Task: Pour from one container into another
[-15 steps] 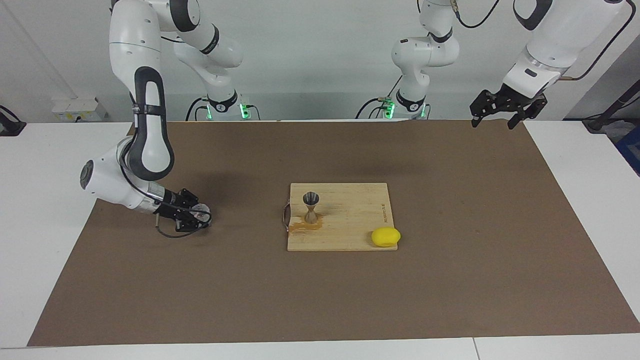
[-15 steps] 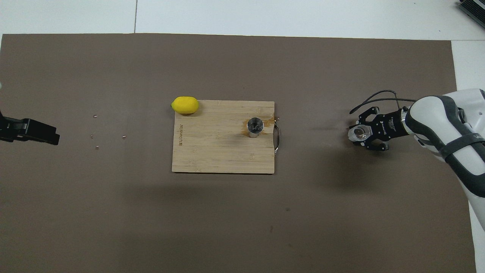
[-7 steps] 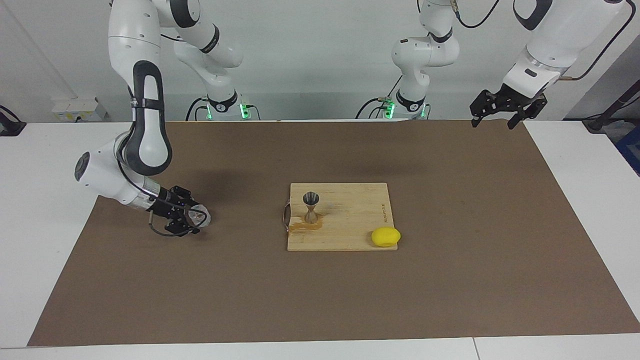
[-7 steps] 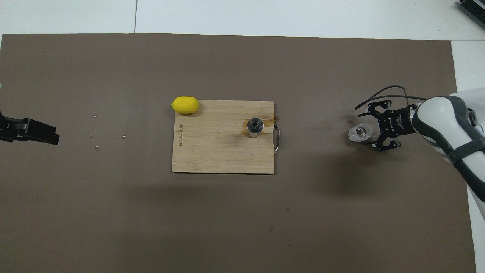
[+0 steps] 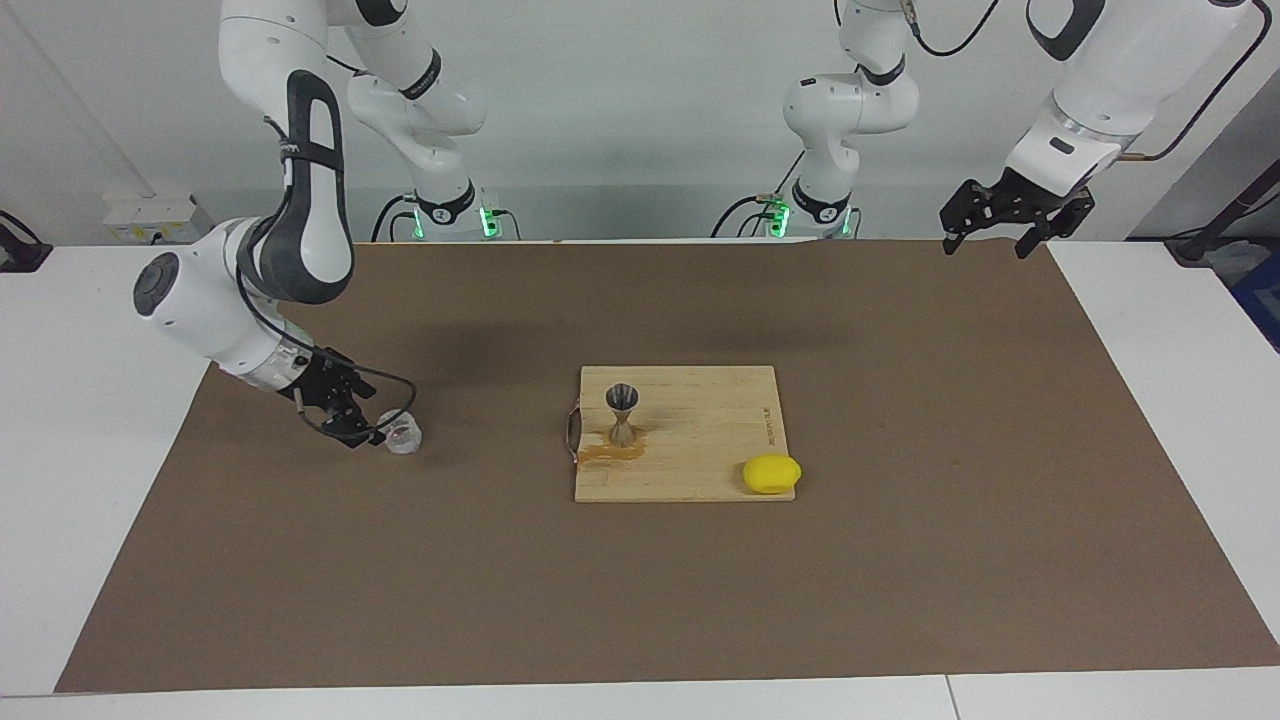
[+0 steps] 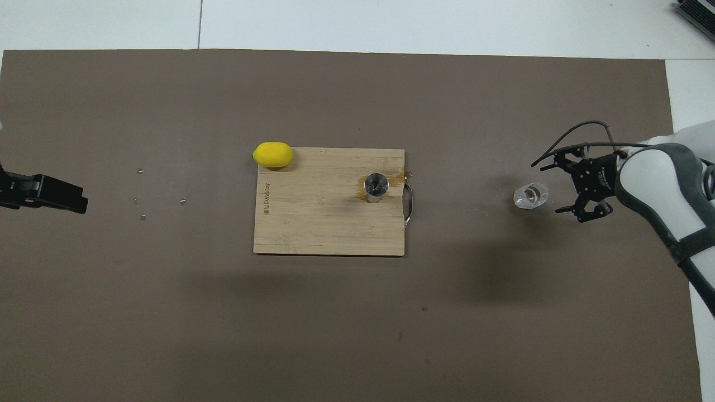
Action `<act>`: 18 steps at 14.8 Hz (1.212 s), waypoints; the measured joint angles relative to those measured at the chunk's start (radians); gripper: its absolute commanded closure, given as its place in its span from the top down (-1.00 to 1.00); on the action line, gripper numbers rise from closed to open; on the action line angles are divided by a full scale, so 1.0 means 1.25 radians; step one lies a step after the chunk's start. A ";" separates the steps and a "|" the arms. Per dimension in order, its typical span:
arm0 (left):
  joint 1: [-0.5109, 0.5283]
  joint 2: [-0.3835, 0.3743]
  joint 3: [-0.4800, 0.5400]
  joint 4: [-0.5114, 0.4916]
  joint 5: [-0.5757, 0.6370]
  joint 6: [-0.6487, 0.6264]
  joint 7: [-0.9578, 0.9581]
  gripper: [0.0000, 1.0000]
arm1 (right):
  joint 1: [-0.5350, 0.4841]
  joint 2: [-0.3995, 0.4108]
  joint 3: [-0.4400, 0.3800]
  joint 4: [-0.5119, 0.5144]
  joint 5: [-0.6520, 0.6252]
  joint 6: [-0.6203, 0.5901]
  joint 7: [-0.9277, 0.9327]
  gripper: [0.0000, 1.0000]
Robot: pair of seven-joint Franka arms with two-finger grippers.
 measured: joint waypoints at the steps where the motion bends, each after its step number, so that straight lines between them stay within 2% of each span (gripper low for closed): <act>1: 0.000 0.000 0.000 0.000 0.000 0.000 0.000 1.00 | 0.018 -0.004 0.001 -0.001 -0.029 -0.018 -0.051 0.99; 4: 0.000 0.000 0.000 0.000 0.000 0.000 0.000 1.00 | 0.077 -0.010 0.002 -0.001 -0.124 -0.034 -0.153 0.99; 7: 0.000 0.000 0.000 0.000 0.000 0.000 0.000 1.00 | 0.143 -0.034 0.003 0.000 -0.205 -0.034 -0.186 0.99; 10: 0.000 0.000 0.000 0.000 0.000 0.000 0.000 1.00 | 0.182 -0.087 0.004 0.003 -0.218 -0.039 -0.206 0.99; 12: 0.000 0.000 0.000 0.000 0.000 0.000 0.000 1.00 | 0.181 -0.125 0.004 0.020 -0.218 -0.088 -0.233 0.99; 18: 0.000 0.000 0.000 0.000 0.000 0.000 0.000 1.00 | 0.154 -0.170 -0.008 0.198 -0.219 -0.283 -0.289 0.99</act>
